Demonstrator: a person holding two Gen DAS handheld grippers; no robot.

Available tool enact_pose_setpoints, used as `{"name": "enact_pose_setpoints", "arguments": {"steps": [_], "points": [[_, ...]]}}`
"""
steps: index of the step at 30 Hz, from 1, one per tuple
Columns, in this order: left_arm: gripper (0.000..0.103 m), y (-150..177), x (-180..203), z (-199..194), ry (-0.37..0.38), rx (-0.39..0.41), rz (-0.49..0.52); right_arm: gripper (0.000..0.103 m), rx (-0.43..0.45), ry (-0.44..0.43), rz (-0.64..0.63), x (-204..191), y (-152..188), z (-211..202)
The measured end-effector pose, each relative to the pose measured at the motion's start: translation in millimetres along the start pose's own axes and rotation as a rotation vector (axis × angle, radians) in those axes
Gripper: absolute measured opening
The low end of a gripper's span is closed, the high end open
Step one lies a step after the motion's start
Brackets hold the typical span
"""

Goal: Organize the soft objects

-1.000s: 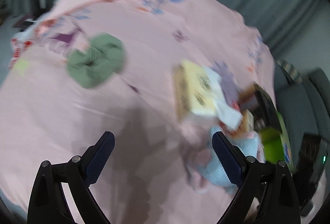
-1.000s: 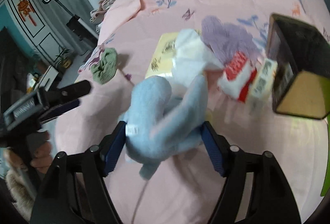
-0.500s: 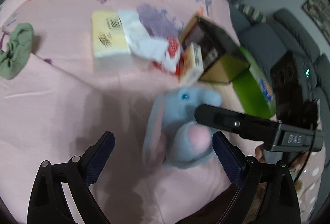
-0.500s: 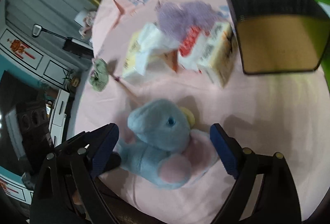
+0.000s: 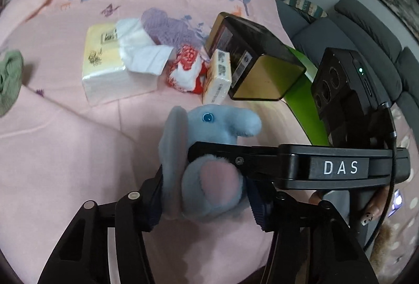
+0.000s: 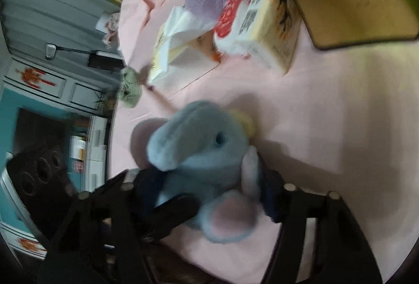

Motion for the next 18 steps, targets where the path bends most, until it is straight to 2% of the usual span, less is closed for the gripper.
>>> {"name": "enact_pose_setpoints", "arguments": {"steps": [5,9,15,18], "points": [[0.054,-31,33,-26,0.014,0.146,0.1,0.06,0.151,0.001,-0.068,-22,-17,-48],[0.054,-68,82,-47,0.069,0.268,0.212,0.059,0.338,0.018,-0.124,-36,-42,-118],[0.054,-122,164,-54,0.146,0.41,0.372,0.059,0.571,0.042,-0.13,-25,-84,-214],[0.053,-145,200,-39,0.19,0.427,0.422,0.058,0.668,0.103,-0.141,-11,-102,-250]]}}
Point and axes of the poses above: each gripper's, at about its wrist camera, not at the fingertips, and z roughly the way its jaws point, x to its right, y to its underside, the point moved 9 cm from there along z, roughly the way its jaws point, and after that the axes turned 5 degrees about -y, right-handed, at the moved point
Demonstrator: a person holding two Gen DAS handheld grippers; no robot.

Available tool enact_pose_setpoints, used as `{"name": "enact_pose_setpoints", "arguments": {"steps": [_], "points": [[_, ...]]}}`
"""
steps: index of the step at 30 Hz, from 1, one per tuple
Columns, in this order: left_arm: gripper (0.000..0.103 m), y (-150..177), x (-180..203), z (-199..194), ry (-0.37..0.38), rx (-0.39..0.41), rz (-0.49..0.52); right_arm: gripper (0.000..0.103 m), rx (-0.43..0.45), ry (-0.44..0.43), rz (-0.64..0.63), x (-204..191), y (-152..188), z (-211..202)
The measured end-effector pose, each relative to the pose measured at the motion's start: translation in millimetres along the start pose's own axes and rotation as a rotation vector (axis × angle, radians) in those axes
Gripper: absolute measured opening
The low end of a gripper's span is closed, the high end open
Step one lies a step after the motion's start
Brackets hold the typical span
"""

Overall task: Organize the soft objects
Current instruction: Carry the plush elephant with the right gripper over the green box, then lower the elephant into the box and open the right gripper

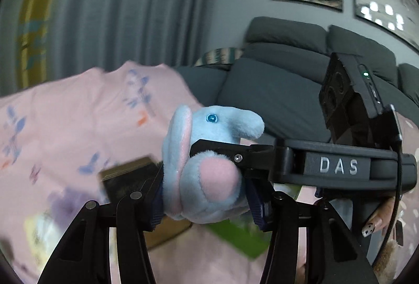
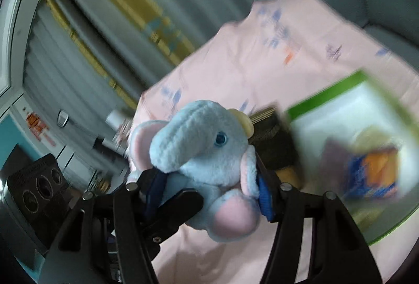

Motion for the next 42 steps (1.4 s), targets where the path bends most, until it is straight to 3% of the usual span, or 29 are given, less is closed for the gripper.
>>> {"name": "enact_pose_setpoints", "arguments": {"steps": [4,9,15,20,23,26,28,32,34,42], "points": [[0.05,-9,19,50,0.018,-0.031,0.012,0.058,0.05,0.073,0.044,43,-22,-1],[0.05,4,37,102,0.045,-0.105,0.045,0.058,0.063,0.123,0.149,104,-18,2],[0.05,21,51,140,0.079,-0.182,0.028,0.058,0.061,0.173,0.236,145,-14,3],[0.05,36,56,161,0.054,-0.237,0.004,0.058,0.032,0.224,0.311,173,-6,10],[0.052,42,56,162,0.054,-0.261,-0.023,0.06,0.017,0.243,0.322,178,-3,13],[0.064,45,55,154,0.066,-0.269,-0.04,0.061,0.033,0.285,0.322,181,-4,7],[0.073,45,53,149,0.056,-0.267,-0.039,0.066,0.045,0.314,0.321,183,-5,2],[0.078,43,48,134,0.063,-0.264,-0.06,0.076,0.059,0.323,0.325,183,-4,-6],[0.086,41,44,125,0.06,-0.259,-0.078,0.081,0.054,0.334,0.317,181,-3,-9],[0.086,38,2,71,0.005,-0.242,-0.194,0.091,0.055,0.413,0.206,158,-1,-17]]}}
Point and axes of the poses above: each gripper's, at about its wrist camera, not at the fingertips, and z roughly the way its jaws point, x to its right, y to its underside, the point moved 9 cm from there along z, roughly the way its jaws point, and after that the axes turned 5 degrees about -y, right-handed, at the moved point
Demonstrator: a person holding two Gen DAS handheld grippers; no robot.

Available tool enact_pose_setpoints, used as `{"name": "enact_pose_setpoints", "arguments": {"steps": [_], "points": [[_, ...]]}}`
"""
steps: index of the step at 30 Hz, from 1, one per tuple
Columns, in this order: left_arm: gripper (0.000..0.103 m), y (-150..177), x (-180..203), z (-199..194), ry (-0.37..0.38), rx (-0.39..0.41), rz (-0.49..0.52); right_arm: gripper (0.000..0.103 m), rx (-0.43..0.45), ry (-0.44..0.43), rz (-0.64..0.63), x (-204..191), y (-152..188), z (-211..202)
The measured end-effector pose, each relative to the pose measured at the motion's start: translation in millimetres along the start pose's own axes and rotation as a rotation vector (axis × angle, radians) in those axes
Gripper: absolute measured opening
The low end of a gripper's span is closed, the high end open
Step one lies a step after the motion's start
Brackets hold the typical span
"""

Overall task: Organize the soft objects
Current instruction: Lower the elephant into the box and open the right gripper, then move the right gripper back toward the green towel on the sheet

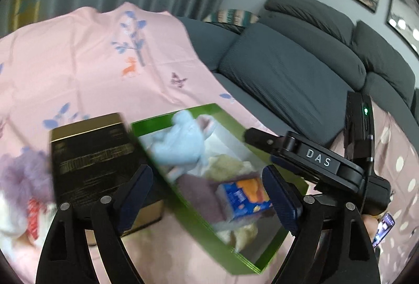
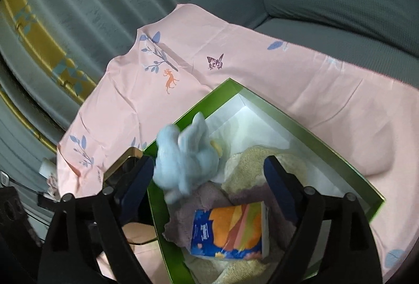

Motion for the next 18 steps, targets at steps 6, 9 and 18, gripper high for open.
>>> {"name": "enact_pose_setpoints", "arguments": {"steps": [6,9,18], "points": [[0.096,15,-50,-53,-0.087,0.018,-0.094,0.093,0.011,0.029,-0.095,-27,12,-9],[0.097,26,-77,-83,-0.149,0.037,-0.122,0.094,0.026,0.026,-0.149,-46,18,-14],[0.097,75,-184,-172,-0.408,0.066,-0.274,0.095,-0.035,-0.077,-0.244,-108,51,-13]]}}
Point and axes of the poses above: each gripper's, at about its wrist camera, not at the fingertips, and z roughly the way its jaws point, x to its right, y to its underside, the point moved 9 cm from there along z, roughly the way its jaws point, and after that the axes turned 5 degrees about -y, right-handed, at the moved point
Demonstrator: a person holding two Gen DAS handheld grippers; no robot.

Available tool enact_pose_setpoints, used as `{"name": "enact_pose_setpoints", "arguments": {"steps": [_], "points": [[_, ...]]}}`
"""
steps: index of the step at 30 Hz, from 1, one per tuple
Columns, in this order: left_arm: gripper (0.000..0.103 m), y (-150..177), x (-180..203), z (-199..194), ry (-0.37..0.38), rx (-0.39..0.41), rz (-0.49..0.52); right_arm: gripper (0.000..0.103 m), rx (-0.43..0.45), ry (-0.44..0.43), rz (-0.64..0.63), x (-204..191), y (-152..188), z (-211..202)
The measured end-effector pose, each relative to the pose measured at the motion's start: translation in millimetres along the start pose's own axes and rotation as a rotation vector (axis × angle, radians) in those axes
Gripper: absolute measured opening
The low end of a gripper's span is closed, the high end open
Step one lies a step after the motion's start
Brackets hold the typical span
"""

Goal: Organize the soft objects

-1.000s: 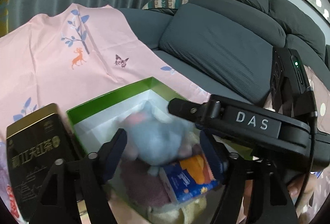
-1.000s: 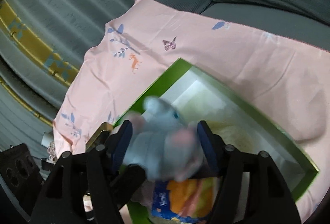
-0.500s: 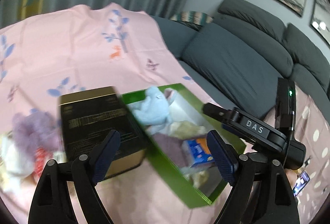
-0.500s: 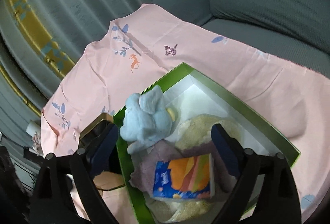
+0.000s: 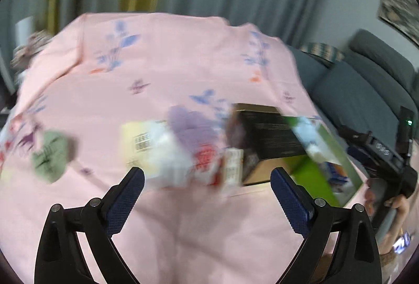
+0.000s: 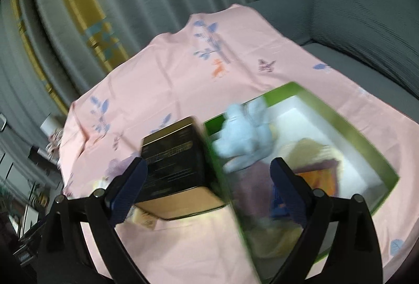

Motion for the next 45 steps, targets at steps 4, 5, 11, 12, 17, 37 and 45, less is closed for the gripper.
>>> {"name": "enact_pose_setpoints", "arguments": {"steps": [4,5,11,12,17,37,45], "points": [[0.097,14,-57,-7,-0.076,-0.002,-0.093,0.094,-0.053,-0.073,-0.05,-41,16,17],[0.097,20,-74,-7,-0.087,-0.009,-0.124,0.094,-0.065,-0.082,-0.055,-49,20,20],[0.097,44,-158,-3,-0.203,0.008,-0.32,0.071,-0.129,-0.131,-0.175,-110,50,42],[0.097,48,-168,0,-0.19,-0.002,-0.363,0.068,-0.146,-0.141,-0.193,-121,57,47],[0.097,57,-202,-2,-0.203,-0.01,-0.457,0.054,-0.228,-0.166,-0.218,-156,81,68],[0.097,69,-274,-13,-0.355,-0.017,-0.587,0.071,-0.61,-0.316,-0.419,-391,220,252],[0.097,64,-274,-17,-0.359,0.004,-0.572,0.014,-0.6,-0.359,-0.448,-398,233,273]]}}
Point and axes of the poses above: each gripper's, at about its wrist camera, not at the fingertips, and z roughly the way its jaws point, x to its right, y to its underside, the point moved 9 cm from there along z, roughly the way its jaws point, and after that the axes turned 5 degrees about -y, right-handed, at the moved point
